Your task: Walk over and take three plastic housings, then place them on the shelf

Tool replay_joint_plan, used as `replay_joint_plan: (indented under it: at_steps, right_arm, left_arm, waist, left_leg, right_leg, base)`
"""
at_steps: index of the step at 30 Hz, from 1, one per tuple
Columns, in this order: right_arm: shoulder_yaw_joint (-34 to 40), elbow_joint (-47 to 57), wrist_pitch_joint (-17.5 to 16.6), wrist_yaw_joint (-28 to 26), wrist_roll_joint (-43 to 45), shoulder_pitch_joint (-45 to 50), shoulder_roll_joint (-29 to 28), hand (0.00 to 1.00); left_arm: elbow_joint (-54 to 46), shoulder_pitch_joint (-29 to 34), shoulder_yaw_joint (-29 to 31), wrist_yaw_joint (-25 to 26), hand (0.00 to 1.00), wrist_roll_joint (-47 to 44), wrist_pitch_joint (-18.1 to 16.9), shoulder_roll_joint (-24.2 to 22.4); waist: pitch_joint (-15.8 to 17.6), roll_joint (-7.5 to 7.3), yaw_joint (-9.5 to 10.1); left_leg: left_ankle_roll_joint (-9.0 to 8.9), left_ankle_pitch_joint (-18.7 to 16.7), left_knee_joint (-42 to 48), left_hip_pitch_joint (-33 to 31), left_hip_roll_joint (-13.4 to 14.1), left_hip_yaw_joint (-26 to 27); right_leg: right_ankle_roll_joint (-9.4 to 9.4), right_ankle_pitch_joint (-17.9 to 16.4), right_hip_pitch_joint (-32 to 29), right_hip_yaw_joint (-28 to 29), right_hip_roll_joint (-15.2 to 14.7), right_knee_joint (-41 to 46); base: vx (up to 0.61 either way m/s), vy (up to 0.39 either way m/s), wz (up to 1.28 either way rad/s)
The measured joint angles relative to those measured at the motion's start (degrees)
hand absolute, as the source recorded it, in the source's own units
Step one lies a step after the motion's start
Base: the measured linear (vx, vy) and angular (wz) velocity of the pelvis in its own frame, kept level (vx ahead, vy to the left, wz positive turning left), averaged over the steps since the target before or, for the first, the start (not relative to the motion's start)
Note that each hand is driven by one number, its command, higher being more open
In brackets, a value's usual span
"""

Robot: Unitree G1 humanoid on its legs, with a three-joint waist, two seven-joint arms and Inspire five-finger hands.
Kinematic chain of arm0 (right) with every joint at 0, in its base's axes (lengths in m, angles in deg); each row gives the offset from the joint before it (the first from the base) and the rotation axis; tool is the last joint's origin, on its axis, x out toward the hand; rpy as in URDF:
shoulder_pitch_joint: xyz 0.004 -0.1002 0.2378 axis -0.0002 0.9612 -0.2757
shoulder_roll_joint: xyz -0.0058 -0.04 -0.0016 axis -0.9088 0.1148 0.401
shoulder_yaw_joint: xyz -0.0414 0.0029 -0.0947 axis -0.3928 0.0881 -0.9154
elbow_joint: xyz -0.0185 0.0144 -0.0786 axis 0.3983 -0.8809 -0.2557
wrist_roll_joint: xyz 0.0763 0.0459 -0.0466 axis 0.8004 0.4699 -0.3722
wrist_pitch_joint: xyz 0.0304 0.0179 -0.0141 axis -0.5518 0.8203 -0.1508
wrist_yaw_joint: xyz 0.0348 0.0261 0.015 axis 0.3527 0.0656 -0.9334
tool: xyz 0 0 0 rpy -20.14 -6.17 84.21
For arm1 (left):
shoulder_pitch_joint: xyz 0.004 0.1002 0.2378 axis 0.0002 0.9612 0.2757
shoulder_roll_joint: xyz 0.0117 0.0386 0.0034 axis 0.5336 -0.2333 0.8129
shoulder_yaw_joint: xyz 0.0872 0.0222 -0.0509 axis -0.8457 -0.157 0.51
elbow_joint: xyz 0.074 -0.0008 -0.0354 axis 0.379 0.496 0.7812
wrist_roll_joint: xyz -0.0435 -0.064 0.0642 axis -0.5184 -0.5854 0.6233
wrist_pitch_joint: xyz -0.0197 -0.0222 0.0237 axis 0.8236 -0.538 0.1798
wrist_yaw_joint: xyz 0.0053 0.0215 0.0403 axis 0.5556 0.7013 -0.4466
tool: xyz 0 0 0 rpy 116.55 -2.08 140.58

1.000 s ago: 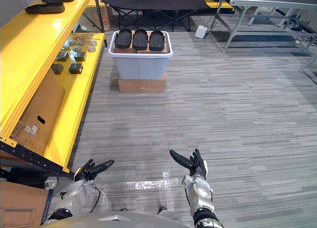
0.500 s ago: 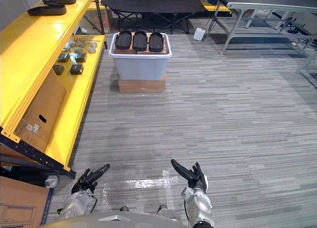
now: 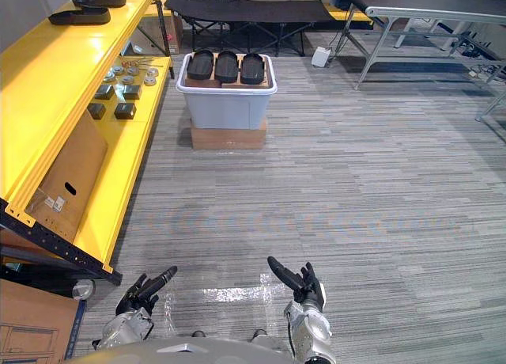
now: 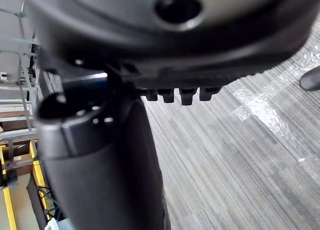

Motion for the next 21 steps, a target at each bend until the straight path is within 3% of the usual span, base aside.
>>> replay_joint_plan:
  at_steps: [2, 3, 4, 5, 7, 9, 12, 15, 18, 19, 20, 21]
  right_arm:
    - [0.01, 0.23, 0.3, 0.39, 0.04, -0.01, 0.1, 1.0]
    - [0.18, 0.3, 0.4, 0.61, 0.05, 0.02, 0.26, 1.0]
    - [0.42, 0.94, 0.63, 0.77, 0.1, 0.11, 0.23, 1.0]
    - [0.1, 1.82, 0.62, 0.77, 0.18, 0.81, -0.3, 1.0]
    - [-0.55, 2.04, 0.68, 0.57, 0.16, 2.66, -0.89, 1.0]
    - [-0.82, 2.22, 0.68, 0.39, 0.05, 4.11, -1.03, 1.0]
    - [-0.78, 2.45, 0.68, -0.49, -0.47, 4.32, -1.19, 1.0]
    - [-0.2, 4.0, 0.61, -1.15, -1.59, 5.41, -1.66, 1.0]
    - [0.16, 4.2, 0.59, -1.68, -2.58, 6.98, -2.47, 1.0]
    - [0.38, 4.2, 0.58, -1.7, -2.59, 7.27, -2.54, 1.0]
    - [0.47, 4.23, 0.56, -1.68, -2.59, 7.24, -2.7, 1.0]
    - [0.67, 4.24, 0.38, -1.69, -2.59, 6.94, -2.77, 1.0]
  left_arm:
    - [-0.11, -0.08, -1.27, -0.08, 1.0, 0.12, 0.03, -0.16]
    - [-0.12, -0.13, -1.86, -0.02, 1.0, 0.18, 0.04, -0.46]
    - [-0.37, -0.24, -2.13, 0.04, 1.0, 0.27, 0.03, -1.06]
    - [-1.43, -0.21, -2.28, 0.03, 1.0, 0.82, 0.13, -1.3]
    - [-2.28, -0.13, -2.01, 0.61, 1.0, 2.06, 0.08, -1.16]
    - [-2.42, -0.16, -2.15, 0.63, 1.0, 2.43, 0.06, -1.28]
    - [-3.45, -0.16, -2.13, 0.61, 1.0, 2.41, 0.72, -1.66]
    - [-4.73, -0.17, -2.02, 0.42, 1.0, 2.43, 0.91, -2.03]
    - [-5.04, -0.09, -2.03, 0.43, 1.0, 2.41, 0.93, -2.14]
    - [-5.06, 0.18, -2.05, 0.41, 1.0, 2.16, 1.07, -2.1]
    - [-5.08, 0.05, -2.04, 0.39, 1.0, 2.07, 1.07, -2.02]
    - [-5.25, -0.33, -1.94, 0.33, 1.0, 1.91, 1.21, -2.1]
  waist:
    - [0.21, -0.15, -0.11]
    - [0.35, 0.13, -0.08]
    - [1.25, 0.63, -0.05]
    - [2.62, -0.08, -0.27]
    - [3.57, -0.52, -0.13]
    - [3.48, -0.73, -0.35]
    - [3.56, -0.59, -0.71]
    - [3.64, -0.38, -0.66]
    - [2.72, -0.51, 0.06]
    - [1.27, -0.35, -0.11]
    - [0.83, -0.41, -0.03]
    - [0.75, -0.48, 0.03]
  left_leg:
    - [1.28, -1.12, -0.01, 0.14, -0.55, -0.44]
    - [1.8, -1.3, 0.03, 0.26, -0.5, -0.63]
    - [1.91, -1.44, 1.1, 0.58, -0.21, -0.8]
    - [3.16, -2.56, 3.03, 1.26, -0.47, -1.22]
    - [3.41, -4.71, 5.63, 1.89, -0.47, -1.93]
    - [3.13, -6.07, 7.11, 2.05, -0.41, -2.85]
    - [1.29, -7.76, 9.02, 1.88, 0.27, -3.34]
    - [-1.55, -11.53, 12.4, 2.38, 2.03, -3.73]
    - [-5.14, -16.79, 14.23, 5.23, 5.17, -4.13]
    - [-7.18, -18.05, 15.52, 5.94, 7.9, -4.4]
    - [-7.94, -18.46, 18.09, 5.26, 8.75, -4.83]
    - [-8.5, -18.49, 26.85, 1.98, 10.85, -5.17]
  right_leg:
    - [1.06, -3.41, -3.58, 0.3, -1.53, 8.56]
    - [0.77, -3.94, -5.63, 0.39, -1.91, 13.06]
    - [0.08, -4.12, -10.65, 0.97, -3.1, 24.58]
    - [-0.9, -4.36, -15.37, 2.53, -4.23, 35.07]
    - [-1.41, -6.25, -18.19, 3.57, -4.61, 40.08]
    - [-1.01, -6.56, -18.45, 2.61, -4.29, 34.78]
    - [0.16, -5.29, -17.98, 1.32, -2.58, 18.58]
    - [-0.14, -2.27, -16.71, 1.49, -1.26, 10.69]
    - [-2.0, -1.97, -14.64, -0.27, 0.19, 12.86]
    - [-2.58, -1.77, -13.98, -2.09, 1.81, 14.22]
    - [-4.35, -2.67, -13.82, -2.52, 2.61, 15.08]
    - [-6.44, -3.62, -13.14, -3.16, 3.78, 16.31]
  base:
    - [-0.01, 0.054, 0.01]
    - [0.0, 0.078, 0.07]
    - [0.01, 0.084, 0.14]
    - [0.03, 0.084, 0.18]
    - [0.08, 0.073, 0.27]
    - [0.15, 0.059, 0.3]
    - [0.26, -0.006, 0.1]
    - [0.36, -0.156, 0.06]
    - [0.35, -0.243, 0.07]
    - [0.33, -0.212, 0.13]
    - [0.52, -0.334, 0.11]
    - [0.47, -0.338, -0.02]
